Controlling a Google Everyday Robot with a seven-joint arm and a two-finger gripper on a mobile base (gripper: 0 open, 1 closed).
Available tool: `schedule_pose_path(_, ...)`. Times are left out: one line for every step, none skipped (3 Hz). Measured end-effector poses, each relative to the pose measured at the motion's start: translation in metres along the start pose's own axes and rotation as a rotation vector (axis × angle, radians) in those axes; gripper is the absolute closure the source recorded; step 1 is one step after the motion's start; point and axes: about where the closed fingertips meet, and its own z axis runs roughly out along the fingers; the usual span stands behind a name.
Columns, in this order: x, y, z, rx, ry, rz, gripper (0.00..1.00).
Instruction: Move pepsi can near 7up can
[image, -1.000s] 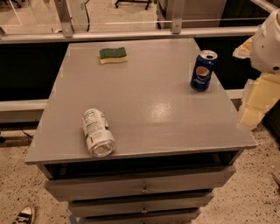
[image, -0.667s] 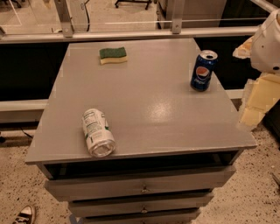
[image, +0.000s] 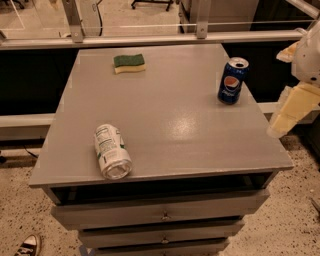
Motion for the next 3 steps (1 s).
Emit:
schedule_pose_path(0.013, -0.040, 0.024, 0.083, -0.074, 0.069, 0.00)
schedule_pose_path(0.021, -0.076, 0.050, 0.146, -0.183, 0.136, 0.00)
schedule_pose_path(0.022, -0.106, 0.076, 0.187, -0.330, 0.210, 0.00)
